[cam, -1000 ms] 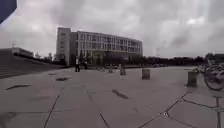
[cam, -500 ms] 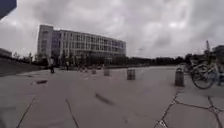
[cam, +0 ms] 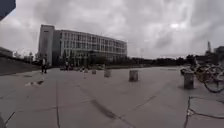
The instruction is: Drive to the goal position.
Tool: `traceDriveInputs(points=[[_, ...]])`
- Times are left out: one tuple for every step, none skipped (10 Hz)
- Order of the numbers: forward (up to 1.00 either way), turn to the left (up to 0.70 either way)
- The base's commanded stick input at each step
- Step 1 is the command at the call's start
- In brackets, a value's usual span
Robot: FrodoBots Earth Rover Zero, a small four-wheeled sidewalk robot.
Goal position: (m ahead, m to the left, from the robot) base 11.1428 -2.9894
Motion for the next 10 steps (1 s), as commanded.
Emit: traceDriveInputs(points=[[0.70,-0.10],[0.70,-0.35],[0.70,-0.35],[0.70,-0.35],[0.70,-0.35],[0.70,-0.35],[0.70,-0.35],[0.70,-0.35],[0.70,-0.35],[0.70,-0.32]])
